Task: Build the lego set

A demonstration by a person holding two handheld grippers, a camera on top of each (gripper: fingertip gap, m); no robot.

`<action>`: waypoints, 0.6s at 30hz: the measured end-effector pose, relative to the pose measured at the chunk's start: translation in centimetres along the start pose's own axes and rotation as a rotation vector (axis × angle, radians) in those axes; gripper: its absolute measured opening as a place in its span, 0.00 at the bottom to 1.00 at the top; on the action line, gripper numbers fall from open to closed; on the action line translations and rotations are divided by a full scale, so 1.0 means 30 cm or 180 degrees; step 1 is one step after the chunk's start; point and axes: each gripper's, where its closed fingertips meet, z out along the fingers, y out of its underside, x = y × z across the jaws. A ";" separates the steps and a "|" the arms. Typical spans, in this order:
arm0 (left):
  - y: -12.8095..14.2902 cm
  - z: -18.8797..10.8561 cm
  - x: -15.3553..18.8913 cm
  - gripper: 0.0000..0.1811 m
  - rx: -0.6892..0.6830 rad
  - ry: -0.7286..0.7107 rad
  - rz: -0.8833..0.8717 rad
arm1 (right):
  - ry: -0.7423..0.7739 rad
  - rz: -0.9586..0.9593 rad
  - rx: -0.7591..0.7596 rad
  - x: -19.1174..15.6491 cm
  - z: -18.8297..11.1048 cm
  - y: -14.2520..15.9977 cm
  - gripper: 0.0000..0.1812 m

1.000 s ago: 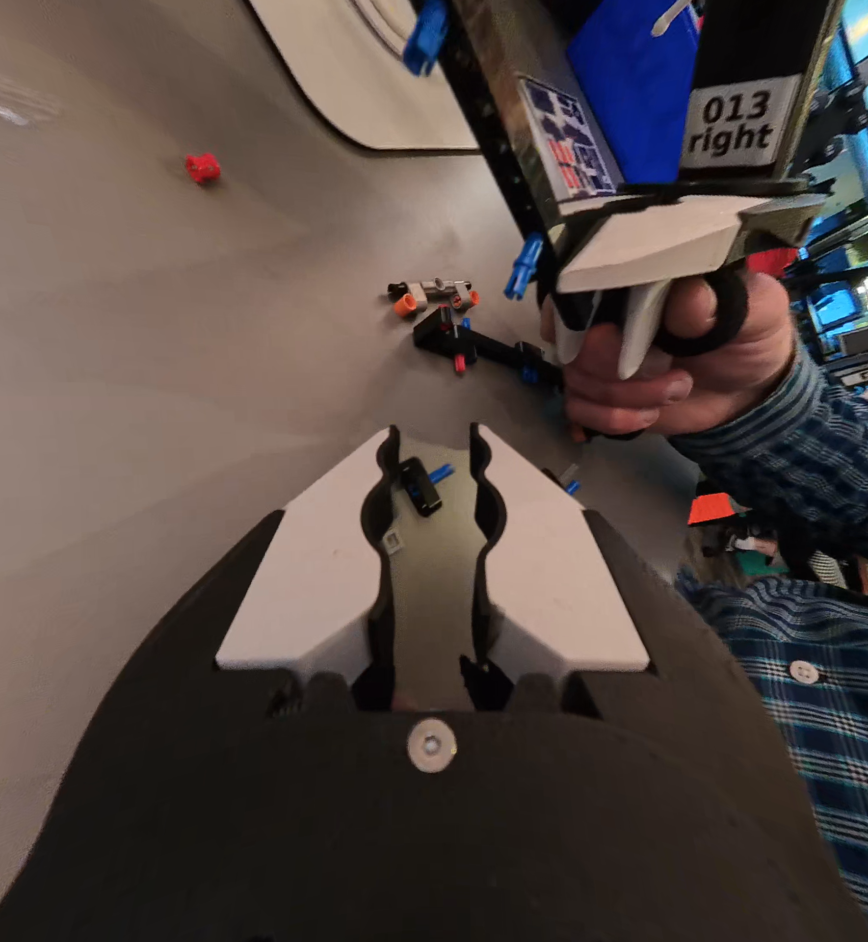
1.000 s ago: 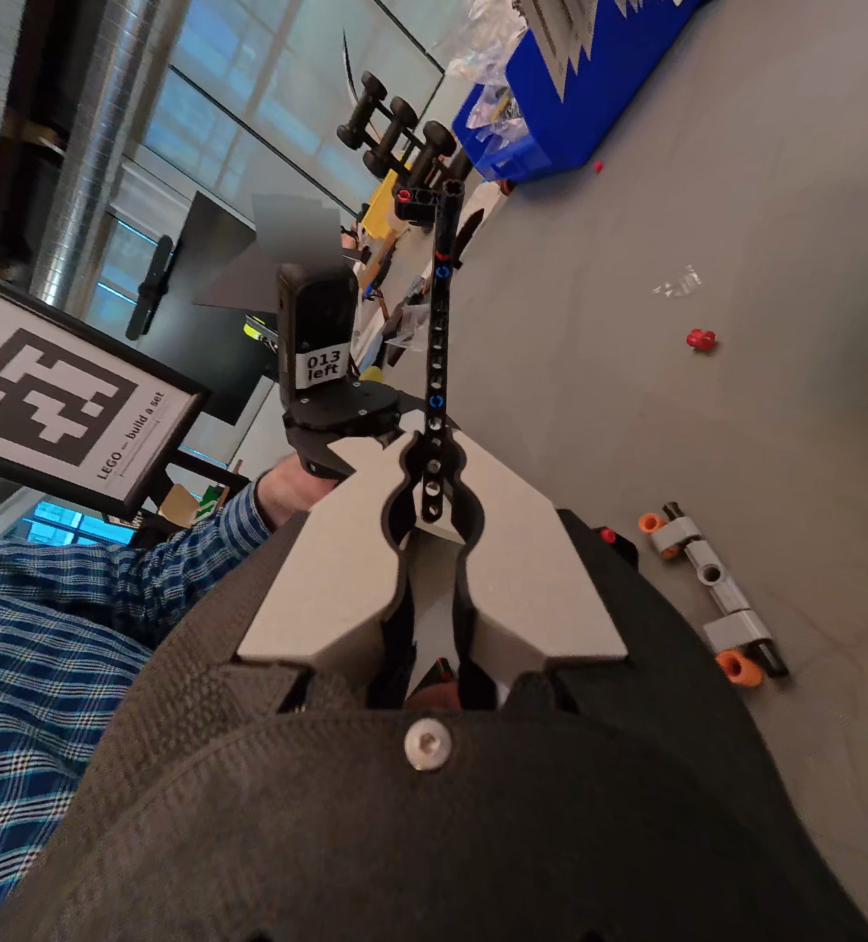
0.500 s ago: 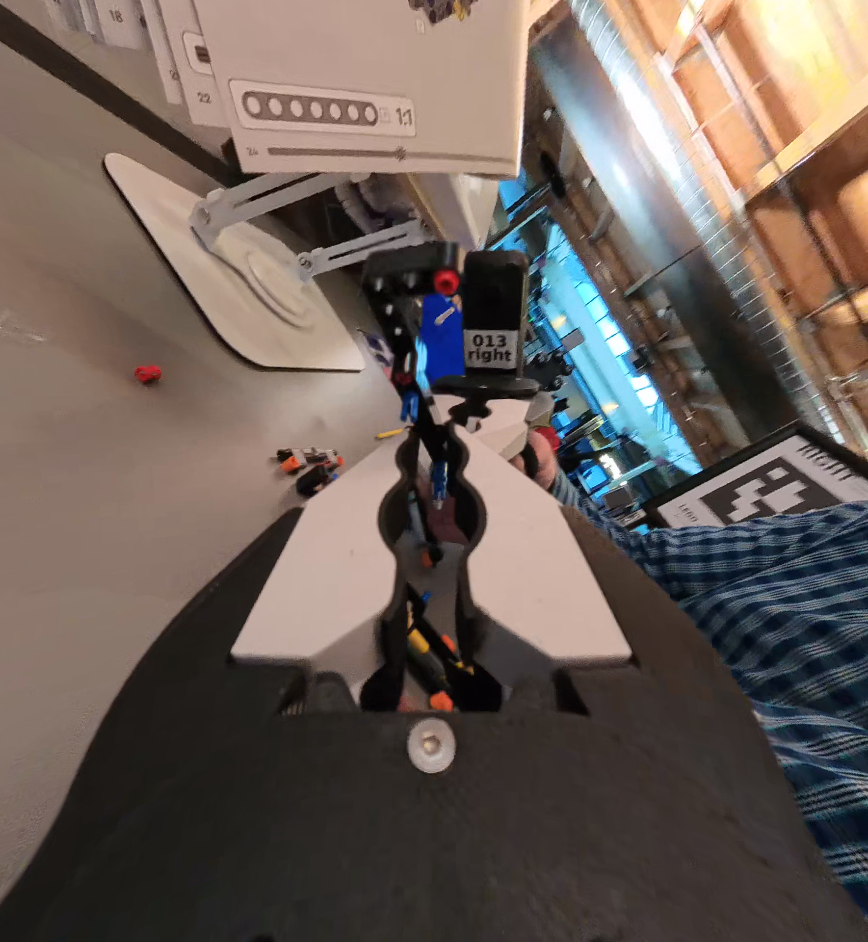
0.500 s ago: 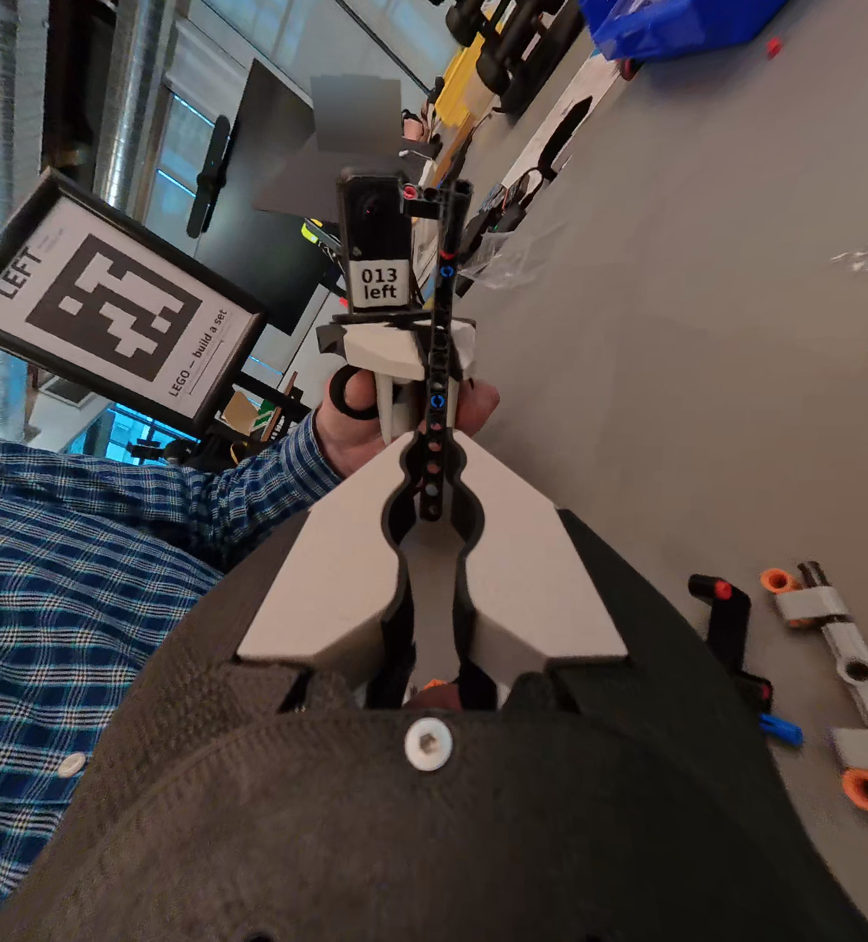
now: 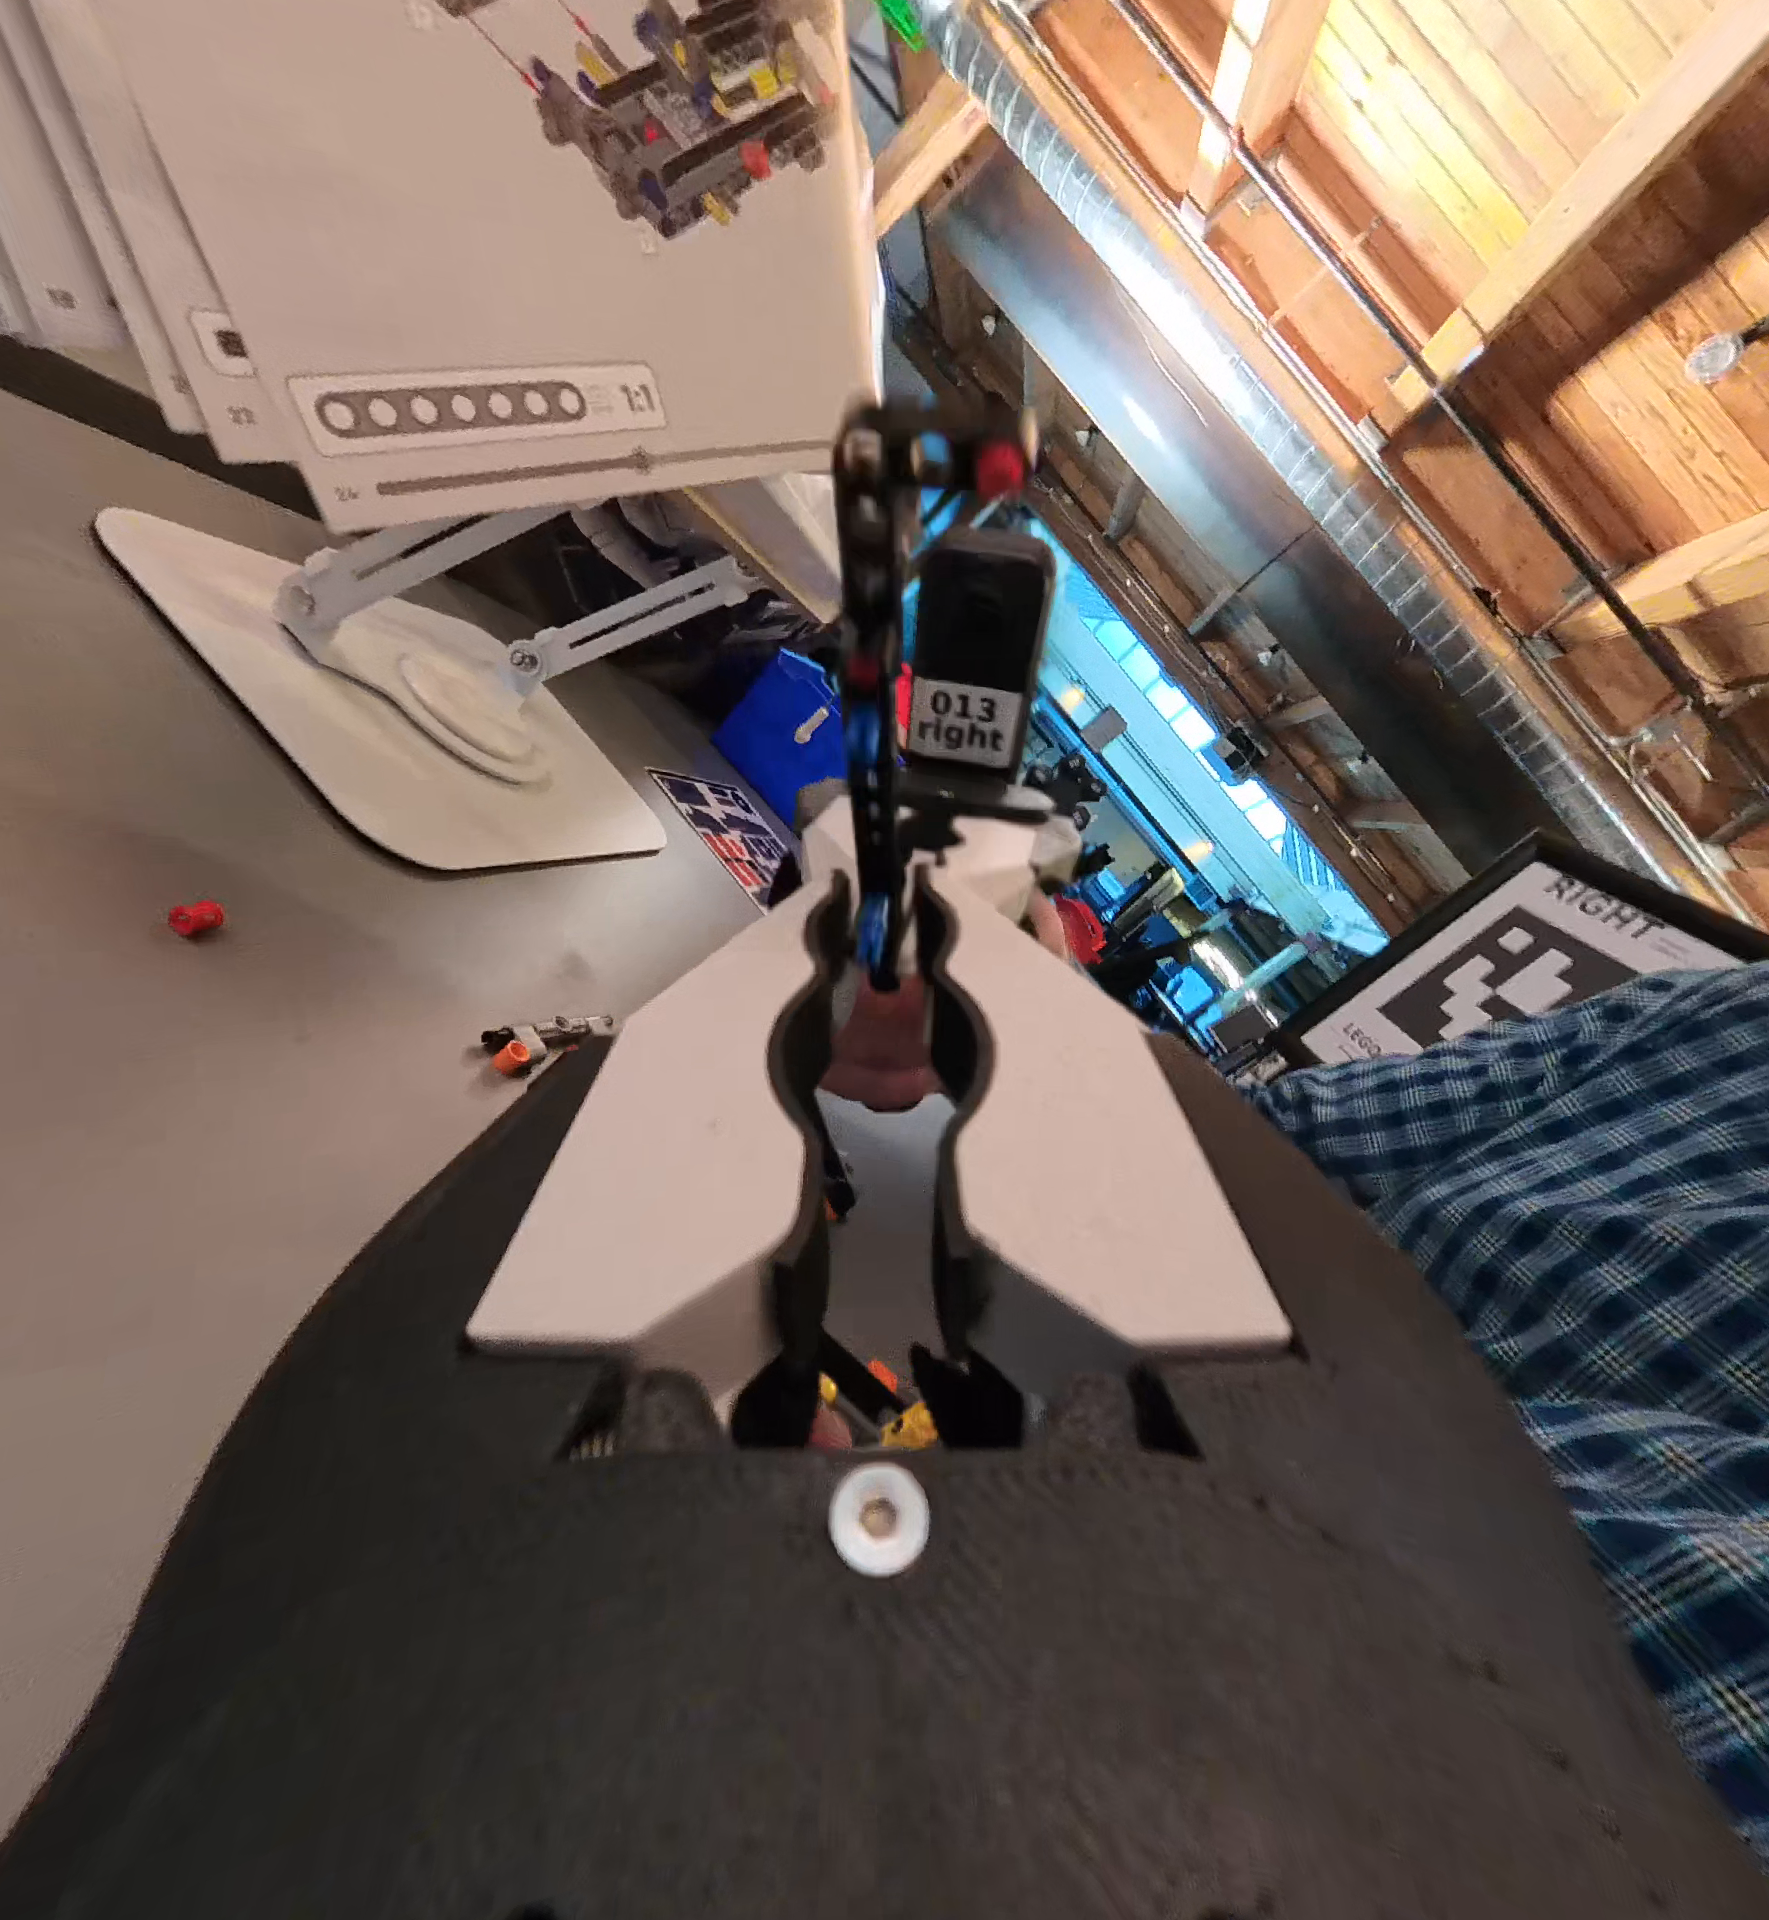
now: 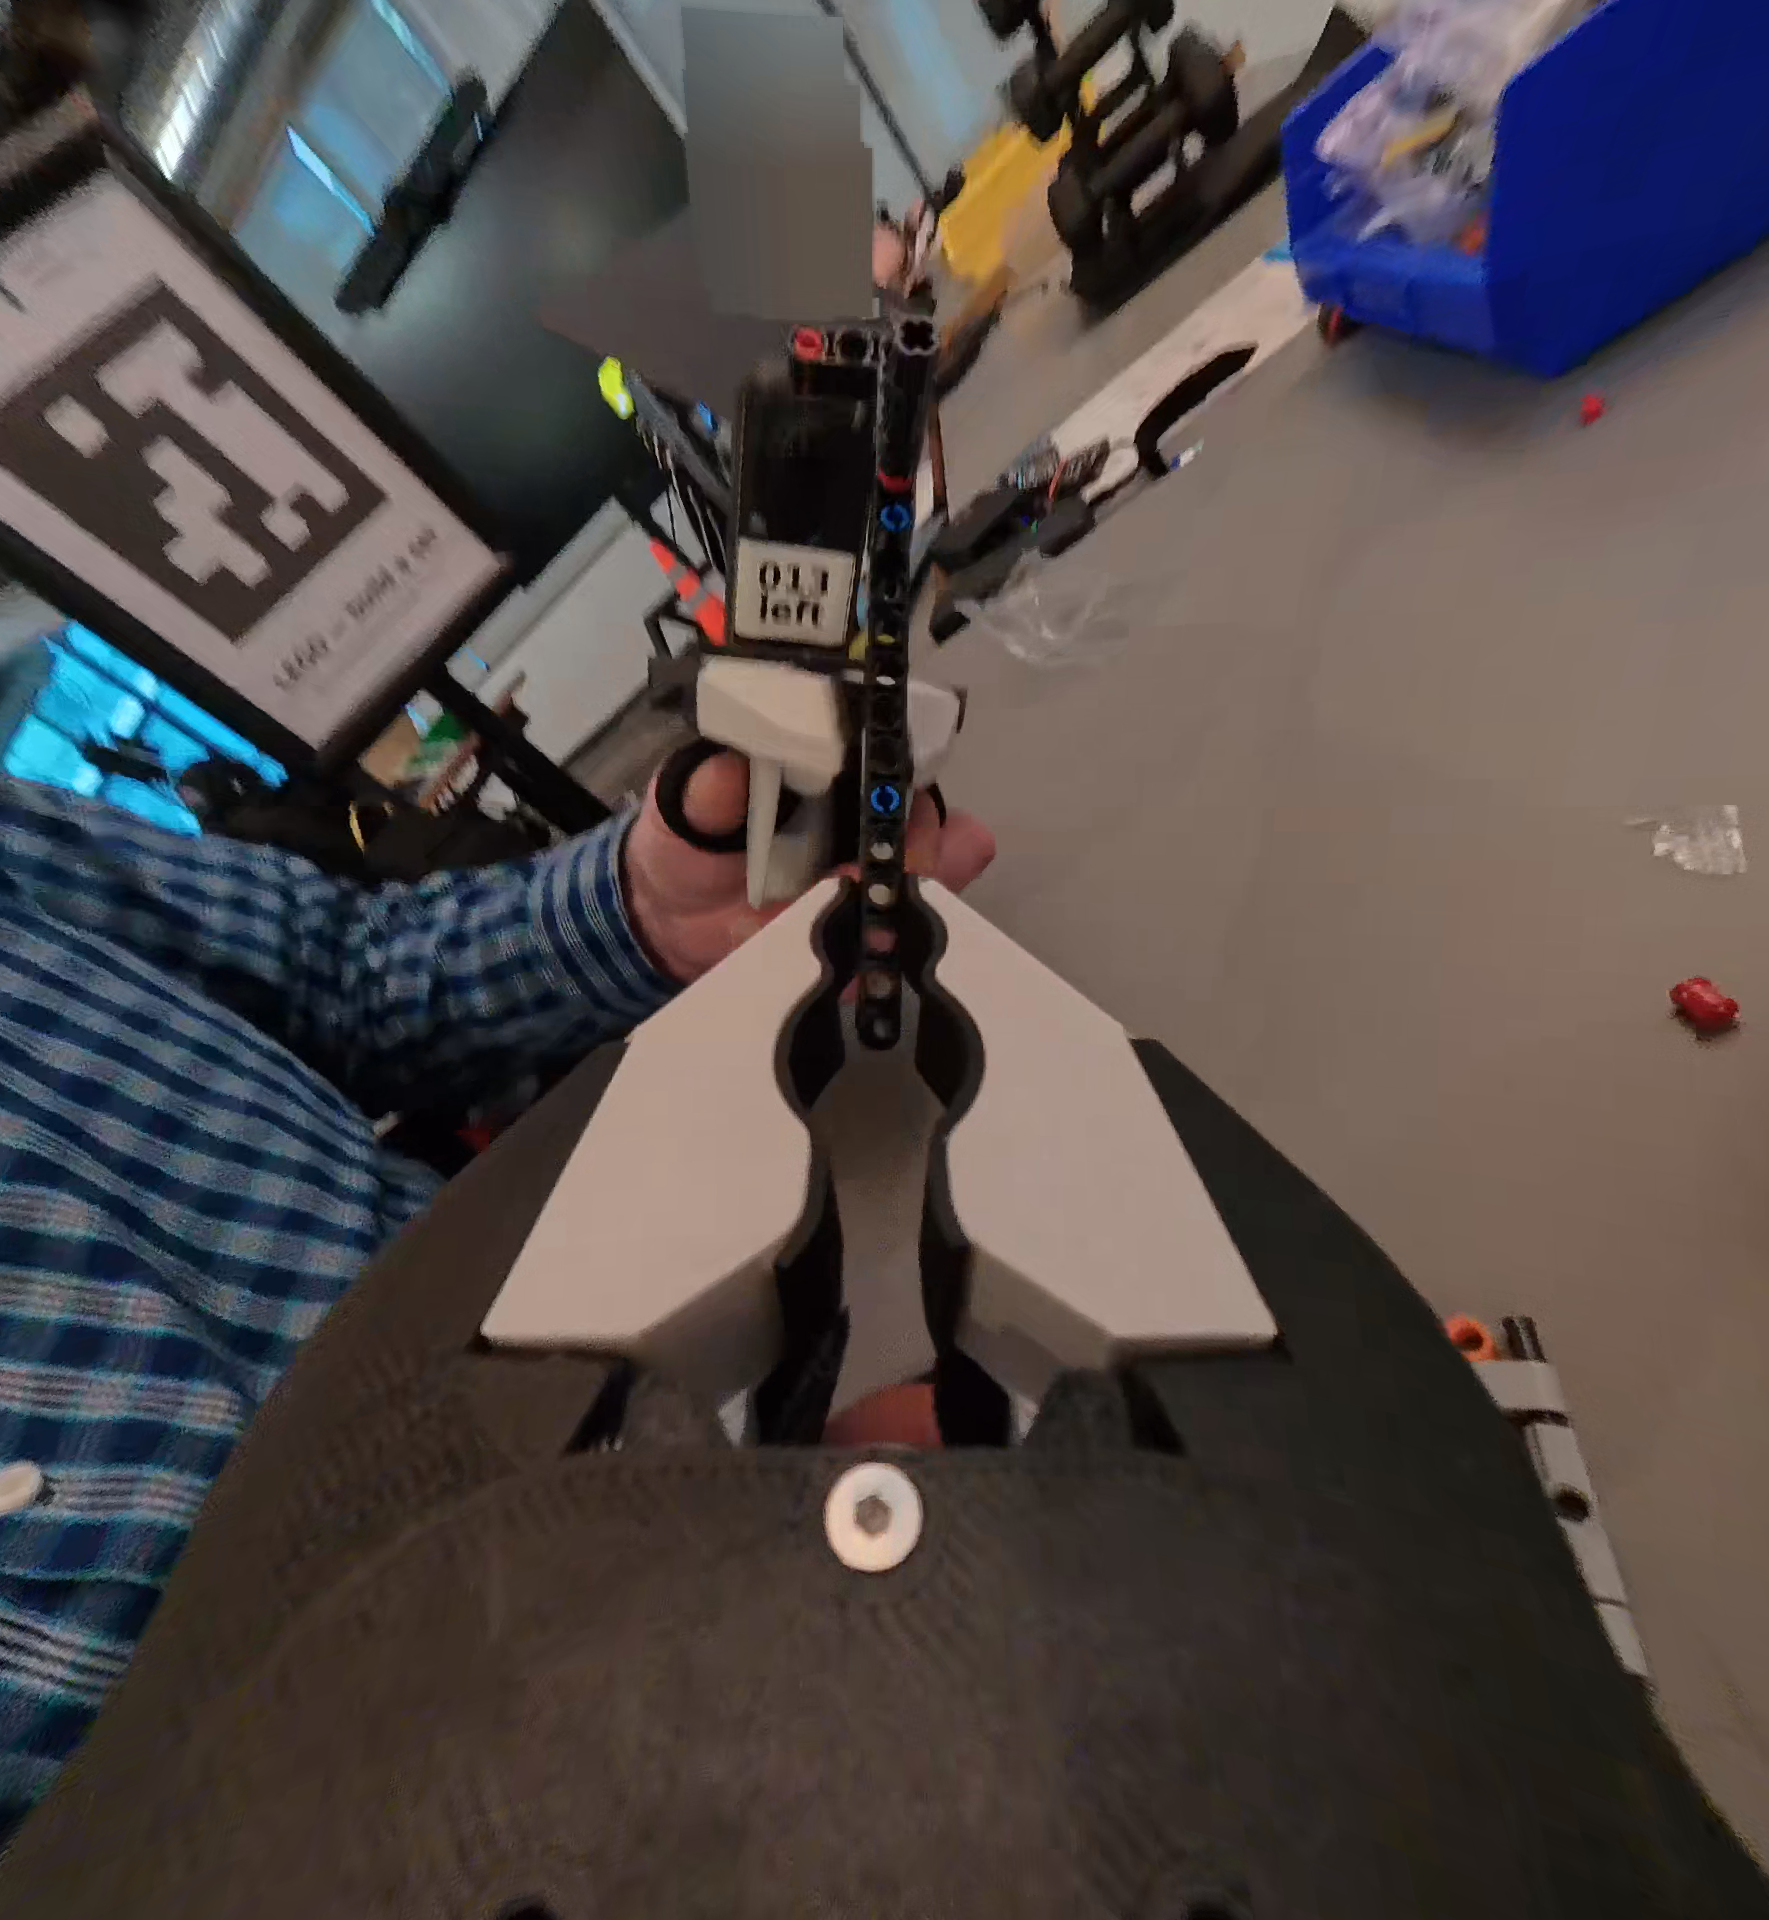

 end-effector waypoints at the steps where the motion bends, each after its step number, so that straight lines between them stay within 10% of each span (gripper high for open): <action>1: 0.013 0.000 0.004 0.10 -0.0098 0.0016 0.0019 | -0.0031 0.0062 0.0079 -0.004 -0.004 -0.013 0.03; 18: 0.013 0.023 0.071 0.01 -0.0252 0.0018 0.0464 | -0.0210 0.0147 0.0396 -0.070 -0.007 -0.052 0.02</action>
